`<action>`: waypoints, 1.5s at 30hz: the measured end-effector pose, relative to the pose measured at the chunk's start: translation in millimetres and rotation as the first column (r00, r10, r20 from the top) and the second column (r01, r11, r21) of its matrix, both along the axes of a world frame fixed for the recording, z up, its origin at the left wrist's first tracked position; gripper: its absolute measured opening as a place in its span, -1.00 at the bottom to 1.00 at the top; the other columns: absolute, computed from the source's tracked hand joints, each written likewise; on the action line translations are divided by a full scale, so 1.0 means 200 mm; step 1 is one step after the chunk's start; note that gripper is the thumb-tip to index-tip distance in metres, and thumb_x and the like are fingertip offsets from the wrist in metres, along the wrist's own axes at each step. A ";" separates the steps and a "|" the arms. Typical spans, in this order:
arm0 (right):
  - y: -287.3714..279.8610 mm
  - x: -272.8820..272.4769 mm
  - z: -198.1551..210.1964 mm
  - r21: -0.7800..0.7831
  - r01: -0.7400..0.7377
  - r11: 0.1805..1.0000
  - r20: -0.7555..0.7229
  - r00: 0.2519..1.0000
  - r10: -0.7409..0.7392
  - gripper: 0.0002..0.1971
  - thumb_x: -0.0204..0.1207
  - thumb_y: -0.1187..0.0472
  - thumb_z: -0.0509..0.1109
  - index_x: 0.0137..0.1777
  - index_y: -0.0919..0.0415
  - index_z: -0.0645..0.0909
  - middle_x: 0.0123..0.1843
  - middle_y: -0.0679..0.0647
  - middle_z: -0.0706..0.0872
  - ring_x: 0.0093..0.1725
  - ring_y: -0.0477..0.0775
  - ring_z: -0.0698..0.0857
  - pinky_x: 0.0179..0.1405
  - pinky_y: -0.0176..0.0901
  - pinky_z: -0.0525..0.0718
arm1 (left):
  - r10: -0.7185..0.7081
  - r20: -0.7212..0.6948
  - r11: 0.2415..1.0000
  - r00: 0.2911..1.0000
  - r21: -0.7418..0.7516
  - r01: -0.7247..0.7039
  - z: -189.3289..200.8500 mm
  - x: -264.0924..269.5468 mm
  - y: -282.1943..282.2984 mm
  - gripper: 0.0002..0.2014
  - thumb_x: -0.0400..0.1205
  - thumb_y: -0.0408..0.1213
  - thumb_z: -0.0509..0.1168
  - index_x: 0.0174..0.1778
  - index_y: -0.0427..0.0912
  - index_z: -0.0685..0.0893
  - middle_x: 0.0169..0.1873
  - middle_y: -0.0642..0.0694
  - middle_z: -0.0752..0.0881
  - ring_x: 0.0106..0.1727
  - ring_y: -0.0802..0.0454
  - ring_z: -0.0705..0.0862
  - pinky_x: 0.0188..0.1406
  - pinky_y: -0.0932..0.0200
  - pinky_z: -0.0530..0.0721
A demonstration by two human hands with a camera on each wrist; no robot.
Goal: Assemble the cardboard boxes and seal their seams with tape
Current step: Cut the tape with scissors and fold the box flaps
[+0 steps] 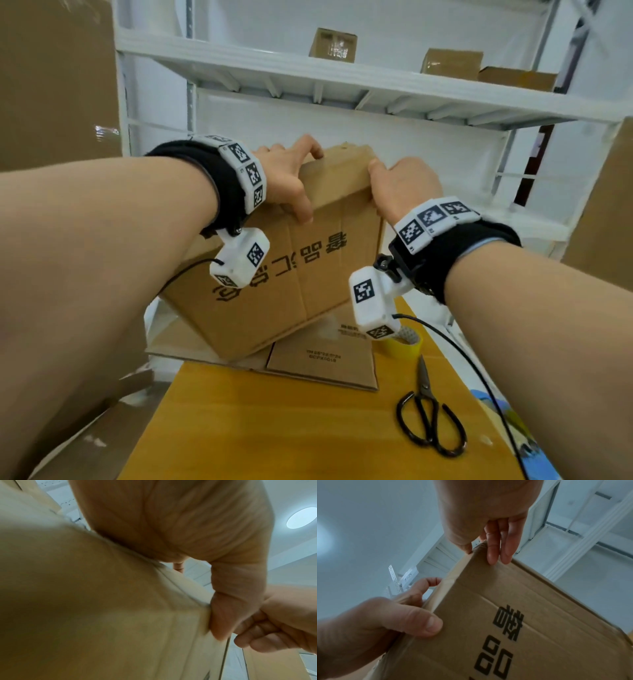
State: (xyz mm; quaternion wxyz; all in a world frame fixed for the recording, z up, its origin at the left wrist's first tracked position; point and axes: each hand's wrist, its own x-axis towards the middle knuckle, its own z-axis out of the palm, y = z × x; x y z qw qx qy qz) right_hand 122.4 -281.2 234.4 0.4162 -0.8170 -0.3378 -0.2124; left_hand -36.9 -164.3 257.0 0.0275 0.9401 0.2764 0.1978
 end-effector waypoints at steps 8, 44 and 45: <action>-0.10 0.19 -0.13 -0.083 0.075 0.994 -0.127 0.988 -0.085 -0.49 0.66 -0.11 0.07 -0.19 0.32 0.59 -0.27 0.19 0.71 -0.34 0.18 0.67 -0.44 -0.15 0.46 | -0.064 -0.155 0.998 0.986 -0.036 0.059 -0.06 0.16 0.01 -0.05 0.24 0.33 0.49 0.49 0.32 0.15 0.30 -0.07 0.54 0.13 -0.17 0.58 0.12 -0.05 0.56; 0.31 -0.04 -0.11 -0.626 -0.133 0.768 0.058 0.975 0.217 -0.60 0.79 0.19 -0.01 0.32 0.27 0.63 0.28 0.23 0.71 0.25 0.25 0.68 0.30 0.12 0.64 | 0.002 -0.160 0.988 0.987 0.152 0.023 -0.31 0.28 0.11 -0.27 0.47 0.23 0.30 0.52 -0.03 0.35 0.37 -0.01 0.57 0.23 -0.04 0.64 0.15 -0.04 0.66; 0.31 -0.04 -0.12 -0.648 -0.102 0.755 0.084 0.975 0.204 -0.60 0.79 0.19 -0.02 0.29 0.27 0.64 0.25 0.23 0.72 0.21 0.25 0.69 0.27 0.09 0.65 | 0.011 -0.158 0.989 0.987 0.146 0.012 -0.31 0.27 0.12 -0.29 0.48 0.24 0.30 0.49 -0.05 0.38 0.32 -0.02 0.61 0.18 -0.04 0.66 0.10 -0.02 0.68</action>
